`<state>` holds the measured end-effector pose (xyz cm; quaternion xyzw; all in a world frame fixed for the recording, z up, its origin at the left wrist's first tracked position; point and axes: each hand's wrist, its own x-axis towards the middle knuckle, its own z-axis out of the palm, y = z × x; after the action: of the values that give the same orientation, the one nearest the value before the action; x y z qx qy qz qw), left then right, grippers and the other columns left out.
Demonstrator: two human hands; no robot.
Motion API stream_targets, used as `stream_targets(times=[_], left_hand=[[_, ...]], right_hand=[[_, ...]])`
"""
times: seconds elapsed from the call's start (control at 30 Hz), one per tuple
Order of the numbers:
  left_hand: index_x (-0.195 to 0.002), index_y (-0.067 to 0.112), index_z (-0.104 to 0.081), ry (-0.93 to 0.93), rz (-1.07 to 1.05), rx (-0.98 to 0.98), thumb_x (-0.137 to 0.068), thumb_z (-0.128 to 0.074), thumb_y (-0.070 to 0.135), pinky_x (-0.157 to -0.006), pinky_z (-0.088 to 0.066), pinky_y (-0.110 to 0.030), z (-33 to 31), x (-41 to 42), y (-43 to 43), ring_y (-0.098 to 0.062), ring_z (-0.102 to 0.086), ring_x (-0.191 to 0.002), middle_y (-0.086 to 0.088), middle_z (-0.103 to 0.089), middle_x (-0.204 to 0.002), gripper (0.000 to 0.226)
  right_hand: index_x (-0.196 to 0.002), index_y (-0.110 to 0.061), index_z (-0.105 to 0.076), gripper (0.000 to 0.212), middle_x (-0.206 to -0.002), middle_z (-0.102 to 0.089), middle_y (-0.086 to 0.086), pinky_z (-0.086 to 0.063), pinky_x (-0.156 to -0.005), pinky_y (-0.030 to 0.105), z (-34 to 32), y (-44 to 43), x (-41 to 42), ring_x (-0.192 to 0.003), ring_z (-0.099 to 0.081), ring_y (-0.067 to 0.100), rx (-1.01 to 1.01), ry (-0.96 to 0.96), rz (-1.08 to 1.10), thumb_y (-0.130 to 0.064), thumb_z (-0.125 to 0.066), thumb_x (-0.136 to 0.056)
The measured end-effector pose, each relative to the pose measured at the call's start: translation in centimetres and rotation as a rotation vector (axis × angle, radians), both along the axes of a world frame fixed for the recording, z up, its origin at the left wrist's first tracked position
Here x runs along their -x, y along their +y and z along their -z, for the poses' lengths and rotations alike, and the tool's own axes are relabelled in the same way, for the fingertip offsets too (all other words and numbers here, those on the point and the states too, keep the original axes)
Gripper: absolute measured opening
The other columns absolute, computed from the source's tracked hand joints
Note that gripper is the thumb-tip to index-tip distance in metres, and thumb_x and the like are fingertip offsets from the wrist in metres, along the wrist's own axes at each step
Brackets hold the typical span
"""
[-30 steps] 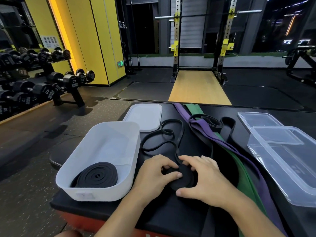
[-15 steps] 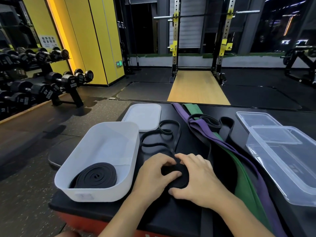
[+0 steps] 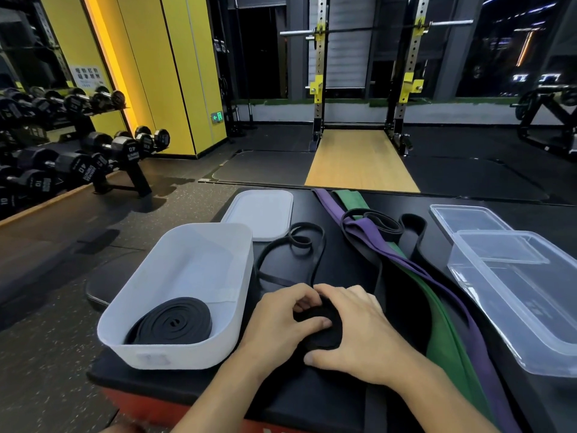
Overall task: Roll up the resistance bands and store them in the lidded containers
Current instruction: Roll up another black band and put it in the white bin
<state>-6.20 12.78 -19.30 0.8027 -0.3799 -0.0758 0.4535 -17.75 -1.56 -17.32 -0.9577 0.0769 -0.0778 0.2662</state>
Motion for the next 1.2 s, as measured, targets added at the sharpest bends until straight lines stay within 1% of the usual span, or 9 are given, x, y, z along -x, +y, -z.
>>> stream_targets(times=[0.13, 0.27, 0.33, 0.4, 0.6, 0.77, 0.97, 1.1, 1.2], left_hand=[[-0.088, 0.033, -0.071, 0.013, -0.021, 0.018, -0.075, -0.089, 0.035, -0.084, -0.052, -0.022, 0.0, 0.1, 0.0, 0.001, -0.067, -0.091, 0.022, -0.072, -0.089, 0.022], [-0.087, 0.035, -0.074, -0.016, -0.013, 0.062, -0.071, -0.093, 0.035, -0.084, -0.054, -0.022, 0.1, -0.1, -0.1, -0.003, -0.066, -0.090, 0.021, -0.062, -0.099, 0.025], [-0.091, 0.034, -0.077, 0.001, -0.001, 0.073, -0.071, -0.094, 0.035, -0.086, -0.054, -0.023, 0.1, -0.1, -0.1, -0.003, -0.066, -0.091, 0.020, -0.057, -0.102, 0.027], [-0.095, 0.033, -0.079, -0.002, 0.003, 0.077, -0.071, -0.094, 0.036, -0.087, -0.055, -0.024, 0.1, -0.1, -0.1, -0.002, -0.066, -0.092, 0.020, -0.058, -0.101, 0.028], [-0.082, 0.035, -0.071, -0.036, -0.020, 0.071, -0.069, -0.094, 0.038, -0.083, -0.055, -0.021, 0.0, -0.1, 0.0, -0.002, -0.065, -0.092, 0.019, -0.056, -0.100, 0.027], [-0.078, 0.032, -0.065, -0.056, -0.008, 0.077, -0.070, -0.092, 0.039, -0.084, -0.057, -0.030, 0.2, -0.3, -0.1, -0.006, -0.064, -0.091, 0.016, -0.055, -0.098, 0.029], [-0.083, 0.032, -0.067, -0.073, 0.044, 0.075, -0.076, -0.088, 0.039, -0.091, -0.056, -0.030, 0.1, 0.1, 0.0, -0.007, -0.063, -0.098, 0.014, -0.056, -0.100, 0.023], [-0.092, 0.036, -0.067, -0.182, -0.020, -0.008, -0.077, -0.074, 0.059, -0.084, -0.049, -0.023, -0.2, 0.5, -0.1, -0.001, -0.058, -0.100, 0.018, -0.059, -0.099, 0.028], [-0.094, 0.035, -0.070, -0.171, -0.089, -0.009, -0.080, -0.078, 0.054, -0.082, -0.047, -0.018, -0.1, 0.5, -0.2, 0.000, -0.056, -0.096, 0.018, -0.061, -0.093, 0.025]], right_hand=[[-0.142, -0.049, -0.035, 0.095, -0.116, -0.036, -0.038, -0.041, -0.103, 0.021, -0.5, -0.1, 0.3, -0.122, -0.038, -0.008, -0.019, -0.005, 0.023, -0.070, -0.078, -0.060], [-0.135, -0.051, -0.041, 0.092, -0.118, -0.041, -0.025, -0.047, -0.094, 0.020, -0.4, -0.1, 0.6, -0.109, -0.050, -0.005, -0.005, 0.012, 0.066, -0.080, -0.075, -0.055], [-0.135, -0.047, -0.046, 0.089, -0.118, -0.045, -0.027, -0.044, -0.090, 0.015, -0.1, -0.2, 0.6, -0.110, -0.046, -0.009, 0.006, 0.004, 0.057, -0.082, -0.073, -0.058], [-0.143, -0.040, -0.048, 0.096, -0.127, -0.045, -0.032, -0.039, -0.095, 0.012, 0.2, -0.3, 0.5, -0.121, -0.037, -0.011, 0.041, -0.022, 0.020, -0.085, -0.069, -0.061], [-0.144, -0.037, -0.052, 0.103, -0.123, -0.041, -0.032, -0.041, -0.103, 0.021, 0.0, -0.7, 0.2, -0.120, -0.037, -0.006, 0.076, 0.003, 0.006, -0.092, -0.062, -0.057], [-0.150, -0.041, -0.034, 0.101, -0.129, -0.038, -0.031, -0.030, -0.114, 0.030, 0.5, -0.8, 0.1, -0.126, -0.034, 0.000, 0.060, 0.013, -0.005, -0.078, -0.065, -0.061], [-0.135, -0.044, -0.040, 0.084, -0.118, -0.040, -0.026, -0.029, -0.110, 0.031, 0.0, -0.3, -0.3, -0.118, -0.037, 0.004, 0.069, 0.052, 0.022, -0.074, -0.063, -0.061], [-0.137, -0.039, -0.041, 0.085, -0.118, -0.041, -0.021, -0.028, -0.106, 0.029, 0.6, 0.1, -0.5, -0.118, -0.040, 0.007, 0.144, -0.017, 0.211, -0.076, -0.054, -0.061], [-0.123, -0.036, -0.046, 0.076, -0.111, -0.043, -0.019, -0.031, -0.099, 0.028, 0.7, 0.6, -0.7, -0.113, -0.045, 0.009, 0.191, -0.067, 0.329, -0.079, -0.051, -0.061]])
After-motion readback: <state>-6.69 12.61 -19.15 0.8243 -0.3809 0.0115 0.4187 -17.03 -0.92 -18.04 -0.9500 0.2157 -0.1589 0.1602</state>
